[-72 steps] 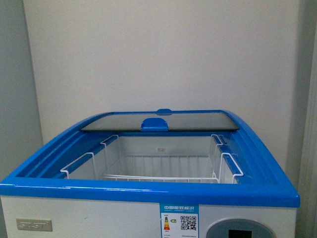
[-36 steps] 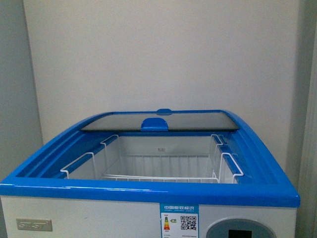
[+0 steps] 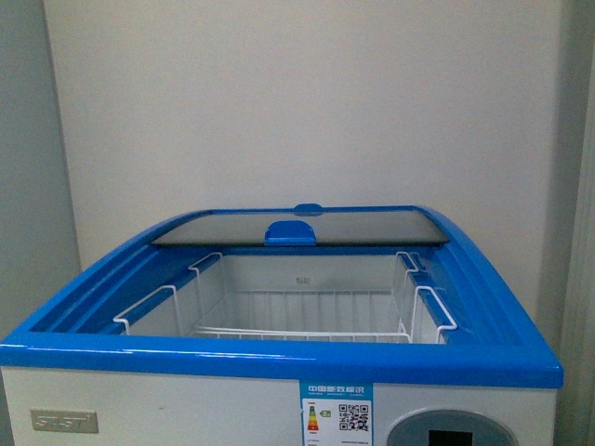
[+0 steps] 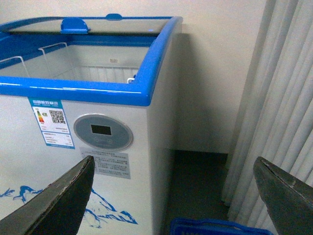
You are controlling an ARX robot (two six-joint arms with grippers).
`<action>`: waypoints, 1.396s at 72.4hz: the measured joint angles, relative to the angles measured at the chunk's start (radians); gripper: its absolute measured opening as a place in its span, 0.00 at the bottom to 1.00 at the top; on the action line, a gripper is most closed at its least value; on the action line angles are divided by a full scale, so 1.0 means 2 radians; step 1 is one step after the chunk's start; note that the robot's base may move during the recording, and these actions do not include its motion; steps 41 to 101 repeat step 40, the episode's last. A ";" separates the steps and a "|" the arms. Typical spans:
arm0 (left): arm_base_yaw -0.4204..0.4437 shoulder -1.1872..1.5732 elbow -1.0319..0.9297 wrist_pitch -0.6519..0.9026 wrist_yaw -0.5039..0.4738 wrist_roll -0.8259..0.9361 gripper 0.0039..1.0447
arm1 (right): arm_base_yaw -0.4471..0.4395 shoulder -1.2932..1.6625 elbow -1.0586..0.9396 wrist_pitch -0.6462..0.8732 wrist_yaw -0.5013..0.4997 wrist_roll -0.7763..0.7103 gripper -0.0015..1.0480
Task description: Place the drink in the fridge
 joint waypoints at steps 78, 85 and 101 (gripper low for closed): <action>0.000 0.000 0.000 0.000 0.000 0.000 0.92 | 0.000 0.000 0.000 0.000 0.000 0.000 0.93; 0.000 0.000 0.000 0.000 0.000 0.000 0.92 | 0.000 0.000 0.000 0.000 0.000 0.000 0.93; 0.000 0.000 0.000 0.000 0.000 0.000 0.92 | 0.000 0.000 0.000 0.000 0.000 0.000 0.93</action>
